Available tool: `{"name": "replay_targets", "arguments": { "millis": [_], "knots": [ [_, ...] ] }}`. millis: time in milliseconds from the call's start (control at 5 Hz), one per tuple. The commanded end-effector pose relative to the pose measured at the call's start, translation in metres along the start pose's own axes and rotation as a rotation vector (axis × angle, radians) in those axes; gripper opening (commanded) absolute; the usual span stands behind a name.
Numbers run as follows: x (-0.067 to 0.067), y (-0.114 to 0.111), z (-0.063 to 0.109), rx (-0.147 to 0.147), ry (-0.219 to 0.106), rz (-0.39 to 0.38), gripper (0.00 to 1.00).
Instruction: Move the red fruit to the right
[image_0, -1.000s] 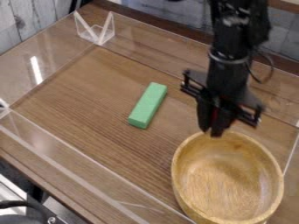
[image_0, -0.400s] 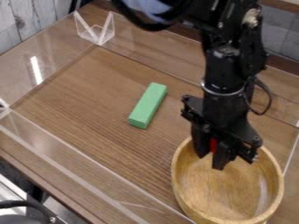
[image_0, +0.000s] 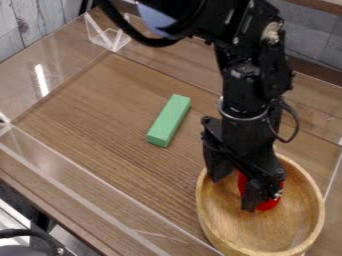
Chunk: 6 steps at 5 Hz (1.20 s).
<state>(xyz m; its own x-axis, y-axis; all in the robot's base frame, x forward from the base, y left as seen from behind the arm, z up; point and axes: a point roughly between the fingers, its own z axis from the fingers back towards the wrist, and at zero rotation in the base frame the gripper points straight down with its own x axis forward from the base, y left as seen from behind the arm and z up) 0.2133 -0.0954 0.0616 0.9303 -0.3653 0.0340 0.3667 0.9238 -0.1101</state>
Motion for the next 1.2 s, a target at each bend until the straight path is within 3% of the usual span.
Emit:
{"name": "replay_targets", "arguments": {
  "millis": [0,400,600,800,1000],
  "knots": [
    [0.005,0.003,0.01,0.014,-0.065,-0.013,0.0],
    [0.011,-0.014,0.04,0.045,-0.091,-0.053,0.0],
    [0.014,-0.003,0.038,0.047,-0.093,-0.067,0.0],
    [0.02,-0.007,0.033,0.046,-0.092,-0.032,1.0],
    [0.027,-0.013,0.028,0.047,-0.091,0.002,1.0]
  ]
}}
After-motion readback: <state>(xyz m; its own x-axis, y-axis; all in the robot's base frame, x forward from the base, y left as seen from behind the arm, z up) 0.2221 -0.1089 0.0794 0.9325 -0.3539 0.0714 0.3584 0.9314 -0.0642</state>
